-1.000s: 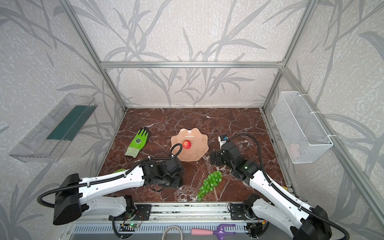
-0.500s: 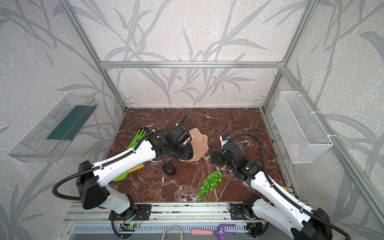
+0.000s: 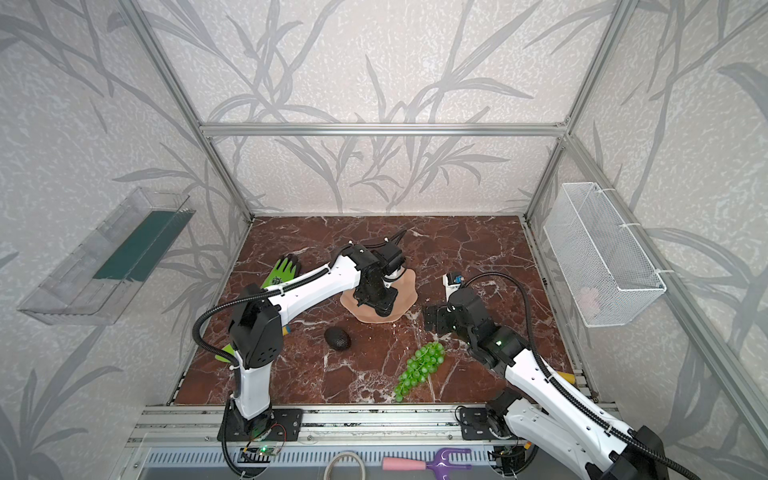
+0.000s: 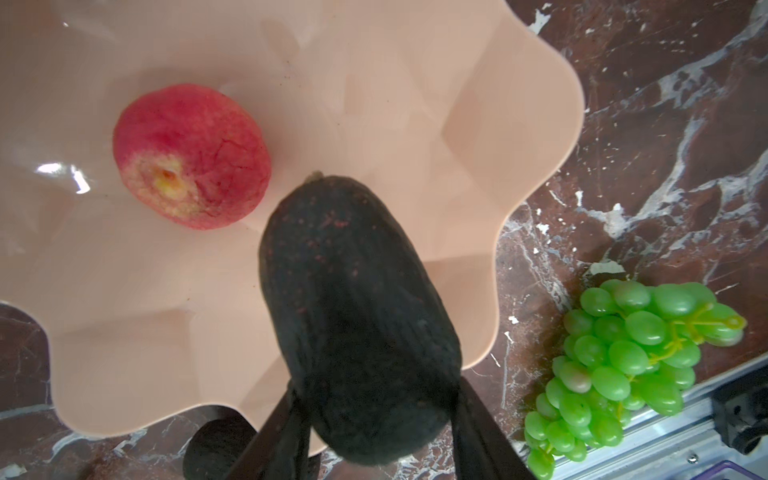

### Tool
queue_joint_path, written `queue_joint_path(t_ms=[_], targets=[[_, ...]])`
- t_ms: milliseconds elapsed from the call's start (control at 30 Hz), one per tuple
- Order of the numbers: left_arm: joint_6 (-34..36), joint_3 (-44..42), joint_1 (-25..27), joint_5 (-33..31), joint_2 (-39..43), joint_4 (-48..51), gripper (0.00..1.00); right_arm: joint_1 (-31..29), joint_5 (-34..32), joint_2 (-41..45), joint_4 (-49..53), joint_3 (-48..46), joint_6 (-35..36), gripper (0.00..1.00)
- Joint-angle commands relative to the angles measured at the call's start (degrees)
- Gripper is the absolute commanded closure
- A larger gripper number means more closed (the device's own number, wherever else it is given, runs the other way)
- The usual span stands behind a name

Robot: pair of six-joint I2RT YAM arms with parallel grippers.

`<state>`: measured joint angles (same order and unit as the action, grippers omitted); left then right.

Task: Place and organize the fake fruits in the fruit bowl
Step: 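Lift the avocado with the left gripper and place it beside the apple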

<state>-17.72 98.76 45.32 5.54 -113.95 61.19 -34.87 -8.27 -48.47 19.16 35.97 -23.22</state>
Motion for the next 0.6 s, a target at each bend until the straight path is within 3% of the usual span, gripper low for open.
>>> queue_joint_path(t_ms=[0, 567], targets=[[2.4, 1.9, -0.5, -1.0, -1.2, 2.4, 0.56, 0.2, 0.3, 1.1, -0.1, -0.8, -0.7, 0.01], [0.7, 4.9, -1.8, -2.5, -8.4, -1.2, 0.55, 0.4, 0.2, 0.8, -0.2, -0.9, -0.4, 0.01]])
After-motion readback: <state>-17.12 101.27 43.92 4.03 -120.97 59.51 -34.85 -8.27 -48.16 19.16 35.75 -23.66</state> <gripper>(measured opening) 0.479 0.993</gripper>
